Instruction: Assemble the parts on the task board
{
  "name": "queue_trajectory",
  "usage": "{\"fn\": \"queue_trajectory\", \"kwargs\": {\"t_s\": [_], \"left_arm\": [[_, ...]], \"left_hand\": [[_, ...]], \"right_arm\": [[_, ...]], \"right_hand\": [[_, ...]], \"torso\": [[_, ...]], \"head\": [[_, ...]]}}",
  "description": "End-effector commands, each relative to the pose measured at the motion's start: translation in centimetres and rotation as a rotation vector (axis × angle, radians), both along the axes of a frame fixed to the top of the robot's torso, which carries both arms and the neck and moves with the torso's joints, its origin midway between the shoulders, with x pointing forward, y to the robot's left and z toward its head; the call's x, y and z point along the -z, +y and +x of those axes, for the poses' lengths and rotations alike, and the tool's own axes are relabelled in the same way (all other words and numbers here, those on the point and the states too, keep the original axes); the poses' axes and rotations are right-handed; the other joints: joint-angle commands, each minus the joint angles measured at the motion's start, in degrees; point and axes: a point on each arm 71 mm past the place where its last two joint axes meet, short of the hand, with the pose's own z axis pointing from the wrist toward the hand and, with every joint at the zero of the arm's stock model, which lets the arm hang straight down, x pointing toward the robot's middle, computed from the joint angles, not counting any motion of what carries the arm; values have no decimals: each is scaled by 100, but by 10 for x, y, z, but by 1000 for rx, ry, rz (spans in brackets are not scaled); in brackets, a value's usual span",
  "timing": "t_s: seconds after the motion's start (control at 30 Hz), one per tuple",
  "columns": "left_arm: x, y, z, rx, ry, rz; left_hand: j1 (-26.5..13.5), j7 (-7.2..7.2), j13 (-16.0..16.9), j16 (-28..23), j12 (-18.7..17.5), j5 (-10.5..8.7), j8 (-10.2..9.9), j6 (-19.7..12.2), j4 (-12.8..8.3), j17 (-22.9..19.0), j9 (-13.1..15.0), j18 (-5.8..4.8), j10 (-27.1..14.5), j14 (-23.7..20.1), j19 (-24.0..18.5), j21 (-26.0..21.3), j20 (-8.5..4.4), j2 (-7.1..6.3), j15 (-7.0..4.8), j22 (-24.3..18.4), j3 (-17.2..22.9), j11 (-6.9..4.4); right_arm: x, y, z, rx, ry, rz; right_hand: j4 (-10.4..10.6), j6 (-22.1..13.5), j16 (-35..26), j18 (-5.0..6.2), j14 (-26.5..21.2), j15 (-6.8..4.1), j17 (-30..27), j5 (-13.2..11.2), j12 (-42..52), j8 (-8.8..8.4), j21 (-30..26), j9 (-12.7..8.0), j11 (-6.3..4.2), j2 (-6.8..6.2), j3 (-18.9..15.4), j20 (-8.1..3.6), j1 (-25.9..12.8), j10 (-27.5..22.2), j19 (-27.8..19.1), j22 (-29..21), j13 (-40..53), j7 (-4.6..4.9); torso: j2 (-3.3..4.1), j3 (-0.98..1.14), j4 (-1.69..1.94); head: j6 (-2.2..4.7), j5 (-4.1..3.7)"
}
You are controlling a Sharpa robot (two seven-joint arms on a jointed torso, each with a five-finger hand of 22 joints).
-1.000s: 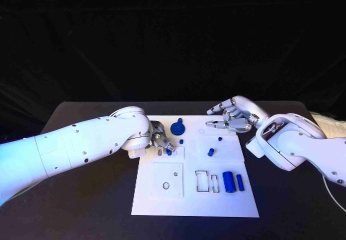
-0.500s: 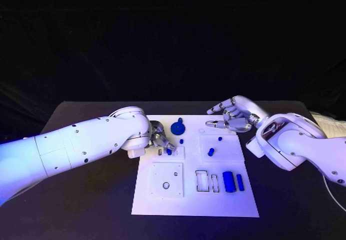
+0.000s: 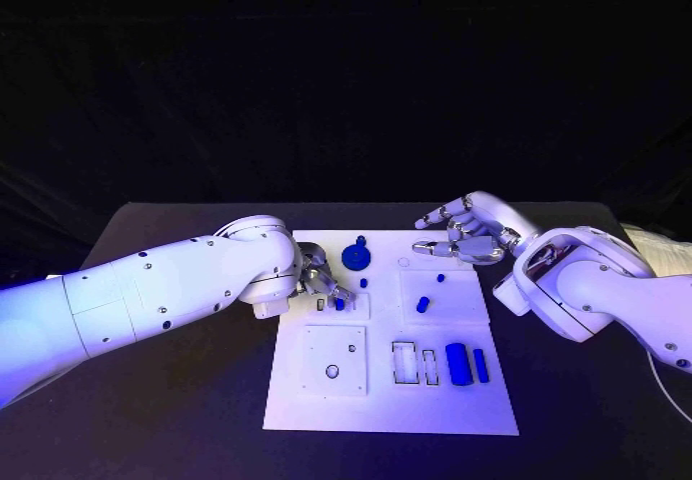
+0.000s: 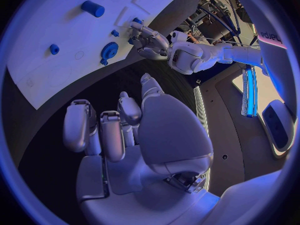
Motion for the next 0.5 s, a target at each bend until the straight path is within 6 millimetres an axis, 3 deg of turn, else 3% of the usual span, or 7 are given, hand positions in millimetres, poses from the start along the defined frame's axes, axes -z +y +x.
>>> {"fn": "queue_trajectory", "kwargs": {"t_s": [0.03,0.27,0.5], "left_arm": [[5,6,-5,-35,21,49],[-15,12,-2,-49,-21,20],[-40,21,4,-62,-51,-2]], "left_hand": [[18,11,8,18,25,-253,40,46,90,1508,14,-105,40,604,555,26,-53,109,-34,1412,-201,14],[9,14,0,18,14,-409,37,35,104,1508,27,-102,32,604,551,18,-52,170,-37,1404,-413,15],[64,27,-90,18,-74,-441,17,-8,93,1508,28,-95,-23,604,537,-5,-49,205,-34,1376,-492,24]], "right_arm": [[1,0,0,-10,3,-9],[1,-1,1,-6,4,-9],[2,-1,1,-3,6,-9]], "right_hand": [[0,42,-21,60,410,-43,676,-32,-14,6,-39,9,-33,23,-36,-16,-27,-4,-17,-3,-8,-10],[6,42,-19,61,411,-43,679,-43,-12,5,-41,9,-33,24,-44,-16,-35,-3,-18,-6,-9,-10],[6,42,-19,61,411,-43,679,-43,-12,5,-41,9,-33,24,-44,-16,-35,-3,-18,-6,-9,-10]], "torso": [[-5,-2,-1],[-3,-1,2],[-1,0,-2]], "head": [[1,-2],[22,1],[36,16]]}}
